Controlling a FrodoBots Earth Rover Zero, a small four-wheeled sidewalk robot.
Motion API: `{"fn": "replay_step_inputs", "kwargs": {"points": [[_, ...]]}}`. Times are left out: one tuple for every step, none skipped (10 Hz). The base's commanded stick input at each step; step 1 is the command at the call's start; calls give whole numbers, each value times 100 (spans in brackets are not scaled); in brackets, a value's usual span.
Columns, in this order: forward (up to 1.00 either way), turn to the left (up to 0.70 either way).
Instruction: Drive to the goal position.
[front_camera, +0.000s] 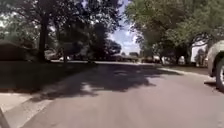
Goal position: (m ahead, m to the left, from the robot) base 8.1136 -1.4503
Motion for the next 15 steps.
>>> {"fn": "replay_step_inputs", "kwargs": {"points": [[100,0],[100,0],[100,0],[100,0],[100,0],[100,0],[100,0],[100,0],[100,0],[100,0],[100,0],[100,0],[100,0],[100,0],[100,0]]}}
